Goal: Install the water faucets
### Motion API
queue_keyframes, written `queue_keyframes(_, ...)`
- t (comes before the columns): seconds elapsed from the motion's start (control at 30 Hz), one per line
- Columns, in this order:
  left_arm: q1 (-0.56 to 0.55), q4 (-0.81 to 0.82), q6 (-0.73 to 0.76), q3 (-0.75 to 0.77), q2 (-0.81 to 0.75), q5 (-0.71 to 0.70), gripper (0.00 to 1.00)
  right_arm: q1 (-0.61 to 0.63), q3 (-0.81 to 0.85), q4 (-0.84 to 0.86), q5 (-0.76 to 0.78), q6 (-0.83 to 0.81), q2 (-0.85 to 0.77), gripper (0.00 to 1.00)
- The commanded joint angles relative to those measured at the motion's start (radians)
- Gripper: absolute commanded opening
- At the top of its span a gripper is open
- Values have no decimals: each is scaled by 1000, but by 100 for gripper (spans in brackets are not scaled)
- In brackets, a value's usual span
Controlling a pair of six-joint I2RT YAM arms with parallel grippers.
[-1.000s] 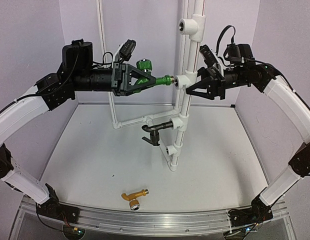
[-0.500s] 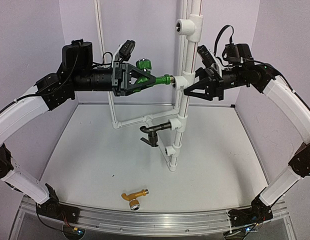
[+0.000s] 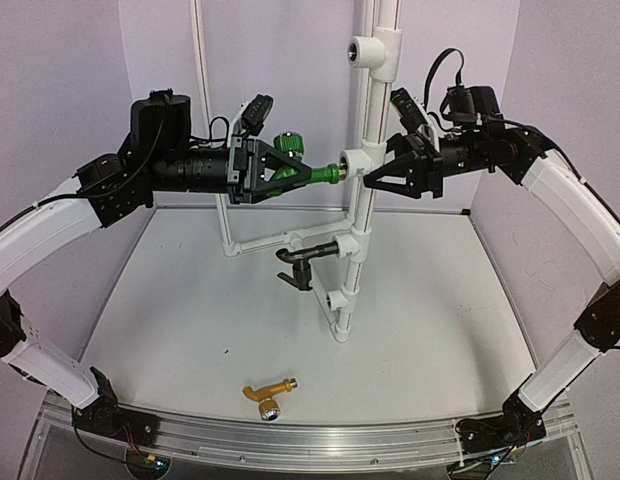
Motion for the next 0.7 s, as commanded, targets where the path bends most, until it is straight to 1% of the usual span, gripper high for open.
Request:
queue_keyframes(0.0, -2, 80, -16, 10, -36, 4, 0, 22, 6, 57, -35, 6, 6, 11)
queue_keyframes(0.33, -2, 100, -58, 26, -37, -19, 0, 30, -18, 58, -38, -4, -3, 2)
queue_keyframes(0.53, -3, 110, -69, 12, -56, -68, 0, 44, -19, 57, -31, -5, -2, 0)
queue_keyframes(0.67, -3, 118, -76, 15, -59, -76, 0, 53, -20, 58, -24, -7, 1, 0)
